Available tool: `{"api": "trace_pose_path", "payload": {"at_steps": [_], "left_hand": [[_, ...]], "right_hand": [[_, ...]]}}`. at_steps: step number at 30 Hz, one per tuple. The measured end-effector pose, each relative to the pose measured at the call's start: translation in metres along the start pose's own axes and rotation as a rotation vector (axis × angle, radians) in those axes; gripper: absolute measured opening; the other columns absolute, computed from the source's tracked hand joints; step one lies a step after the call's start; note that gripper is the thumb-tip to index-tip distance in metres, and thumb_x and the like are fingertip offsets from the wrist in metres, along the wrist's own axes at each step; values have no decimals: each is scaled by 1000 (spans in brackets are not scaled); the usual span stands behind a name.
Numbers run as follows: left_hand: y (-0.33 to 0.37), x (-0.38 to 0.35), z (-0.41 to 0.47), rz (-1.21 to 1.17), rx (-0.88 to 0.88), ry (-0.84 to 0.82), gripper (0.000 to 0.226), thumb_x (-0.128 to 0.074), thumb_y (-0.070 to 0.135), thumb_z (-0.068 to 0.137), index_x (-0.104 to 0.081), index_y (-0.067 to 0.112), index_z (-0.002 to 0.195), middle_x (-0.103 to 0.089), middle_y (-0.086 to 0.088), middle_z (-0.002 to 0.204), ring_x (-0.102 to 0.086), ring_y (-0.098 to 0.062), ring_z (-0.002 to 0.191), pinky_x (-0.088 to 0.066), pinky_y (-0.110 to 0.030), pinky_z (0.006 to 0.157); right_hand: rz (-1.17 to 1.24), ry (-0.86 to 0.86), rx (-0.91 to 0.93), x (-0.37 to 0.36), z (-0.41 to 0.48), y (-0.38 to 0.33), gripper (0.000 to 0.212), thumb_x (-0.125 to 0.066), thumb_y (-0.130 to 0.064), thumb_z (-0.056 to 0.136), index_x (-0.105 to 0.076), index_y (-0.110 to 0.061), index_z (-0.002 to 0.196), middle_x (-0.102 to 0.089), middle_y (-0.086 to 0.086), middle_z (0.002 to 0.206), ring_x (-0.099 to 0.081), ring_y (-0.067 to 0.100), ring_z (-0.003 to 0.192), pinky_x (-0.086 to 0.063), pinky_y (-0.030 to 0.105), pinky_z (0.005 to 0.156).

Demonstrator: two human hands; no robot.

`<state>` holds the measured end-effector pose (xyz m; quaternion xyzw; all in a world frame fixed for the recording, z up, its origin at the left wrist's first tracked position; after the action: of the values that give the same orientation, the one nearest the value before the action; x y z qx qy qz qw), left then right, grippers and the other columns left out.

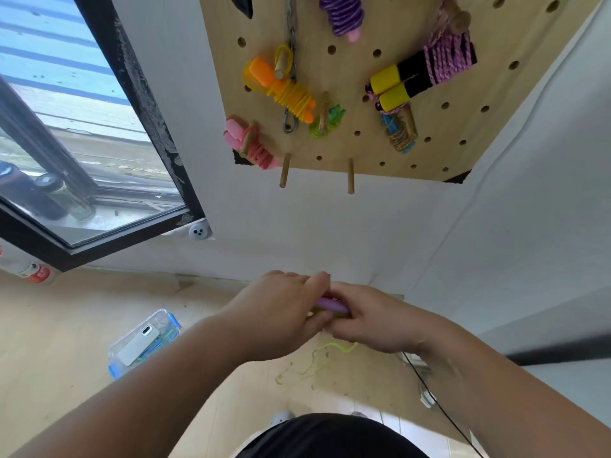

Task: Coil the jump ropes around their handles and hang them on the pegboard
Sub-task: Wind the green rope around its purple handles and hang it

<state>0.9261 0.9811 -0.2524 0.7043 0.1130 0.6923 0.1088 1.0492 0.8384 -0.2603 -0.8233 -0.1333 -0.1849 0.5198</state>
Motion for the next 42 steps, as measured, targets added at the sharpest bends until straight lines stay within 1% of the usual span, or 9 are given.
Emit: {"api": "trace_pose_path", "payload": {"at_steps": [3,6,10,14,21,26,32,35,42], "left_hand": [[-8,3,-4,58,-33,-56,50,-56,64,85,-40,28,117,-59,10,94,-55,-15,87,-43,-31,82],[-4,3,-2,143,-16,-63,53,-61,64,86,-39,27,117,-60,8,101,-57,-18,92,-41,-31,82],[7,10,5,-64,137,-5,42,-69,56,85,-51,27,110,-63,10,98,-57,-15,83,-40,-29,67],[13,12,5,-171,165,15,39,-76,51,80,-57,28,105,-65,10,92,-58,-11,79,-49,-28,69],[5,-6,-6,-515,305,98,38,-89,36,67,-57,27,85,-65,6,77,-57,-10,66,-48,-28,59],[-3,-13,-15,-567,371,81,40,-90,36,66,-52,29,78,-66,6,78,-50,-8,60,-45,-29,57],[-10,-16,-19,-532,429,67,39,-86,42,68,-50,30,80,-64,7,77,-49,-7,57,-40,-24,53],[-12,-16,-18,-577,439,55,41,-86,44,66,-50,31,81,-64,6,76,-50,-6,55,-40,-20,50],[-5,-11,-15,-695,413,129,42,-90,40,67,-52,27,82,-62,0,71,-45,-5,53,-36,-19,50]], "right_hand": [[8,9,-46,4,-4,0,29,-62,-40,84,-55,-33,111,-60,-13,86,-54,5,69,-48,33,66],[91,20,-52,8,-7,3,22,-63,-35,87,-55,-32,107,-59,-6,78,-51,9,64,-43,35,62],[114,65,-31,17,-12,1,15,-65,-29,92,-56,-31,104,-58,-8,78,-49,6,61,-41,29,58],[155,68,-31,20,-17,3,15,-65,-23,92,-58,-27,105,-58,-5,77,-48,8,59,-40,27,56],[190,134,-19,13,-13,2,19,-66,-30,83,-65,-35,102,-68,6,90,-54,10,69,-43,33,64],[156,132,4,9,-11,3,23,-76,-37,84,-63,-37,103,-73,-1,95,-67,24,86,-54,47,80],[-53,201,-4,8,-7,5,29,-70,-47,89,-64,-40,117,-70,-16,100,-66,6,90,-55,40,86],[-15,218,-2,10,-10,3,30,-63,-43,96,-63,-37,126,-70,-17,107,-65,3,97,-55,34,88],[30,326,67,7,-11,-2,21,-60,-31,100,-63,-35,120,-69,-16,107,-64,5,98,-53,29,85]]}}
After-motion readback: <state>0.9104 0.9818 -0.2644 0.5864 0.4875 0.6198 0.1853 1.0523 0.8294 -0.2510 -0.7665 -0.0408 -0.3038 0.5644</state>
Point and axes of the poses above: each hand's wrist, its own z-axis towards the middle knuckle, its own x-axis out of the back of the hand, y = z × x, the point moved 1 cm from there along z, towards the middle knuckle
